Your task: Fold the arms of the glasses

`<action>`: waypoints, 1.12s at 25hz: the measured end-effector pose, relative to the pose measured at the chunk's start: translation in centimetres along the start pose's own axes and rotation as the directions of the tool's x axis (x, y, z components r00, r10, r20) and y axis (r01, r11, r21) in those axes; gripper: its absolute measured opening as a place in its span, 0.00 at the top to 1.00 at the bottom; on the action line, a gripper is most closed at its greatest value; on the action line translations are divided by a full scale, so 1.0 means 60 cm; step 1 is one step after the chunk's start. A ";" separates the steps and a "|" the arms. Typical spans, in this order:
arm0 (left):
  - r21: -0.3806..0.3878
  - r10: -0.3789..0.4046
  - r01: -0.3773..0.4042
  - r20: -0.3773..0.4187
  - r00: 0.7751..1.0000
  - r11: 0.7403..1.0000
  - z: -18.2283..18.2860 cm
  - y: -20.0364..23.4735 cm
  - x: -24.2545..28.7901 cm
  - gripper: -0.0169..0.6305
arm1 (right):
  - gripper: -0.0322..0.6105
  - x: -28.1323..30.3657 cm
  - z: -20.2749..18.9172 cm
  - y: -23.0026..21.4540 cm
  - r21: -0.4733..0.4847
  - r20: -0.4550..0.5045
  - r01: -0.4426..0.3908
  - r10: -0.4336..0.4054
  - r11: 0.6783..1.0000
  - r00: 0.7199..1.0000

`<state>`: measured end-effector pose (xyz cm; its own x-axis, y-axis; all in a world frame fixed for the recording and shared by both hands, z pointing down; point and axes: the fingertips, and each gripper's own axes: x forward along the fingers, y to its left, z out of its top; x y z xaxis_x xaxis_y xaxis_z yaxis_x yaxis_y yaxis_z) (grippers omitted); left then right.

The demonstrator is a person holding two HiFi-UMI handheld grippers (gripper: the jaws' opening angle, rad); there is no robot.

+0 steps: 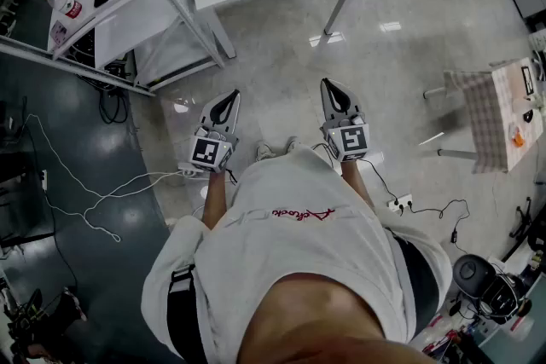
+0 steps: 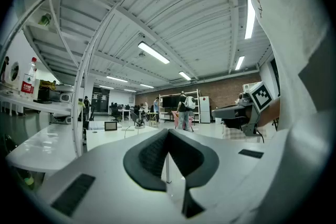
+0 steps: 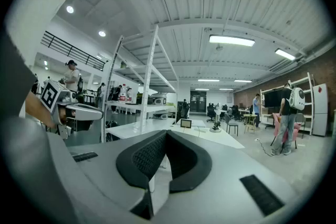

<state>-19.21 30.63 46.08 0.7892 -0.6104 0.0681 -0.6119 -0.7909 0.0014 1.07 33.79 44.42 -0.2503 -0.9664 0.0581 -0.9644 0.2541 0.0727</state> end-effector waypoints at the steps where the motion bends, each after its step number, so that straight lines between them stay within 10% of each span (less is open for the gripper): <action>1: 0.004 -0.005 0.005 -0.001 1.000 1.000 0.000 -0.001 0.001 0.95 | 0.96 0.000 0.001 0.003 -0.007 0.002 -0.003 0.003 1.000 1.000; 28: 0.018 0.080 -0.080 -0.002 0.997 0.997 0.008 -0.059 0.011 0.95 | 0.96 -0.021 -0.033 -0.023 0.015 0.008 -0.090 0.090 0.996 0.996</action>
<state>-16.53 33.00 45.64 0.7375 -0.6717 0.0702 -0.6721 -0.7402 -0.0215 2.90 34.74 46.19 -0.3369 -0.9399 0.0560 -0.9391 0.3398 0.0521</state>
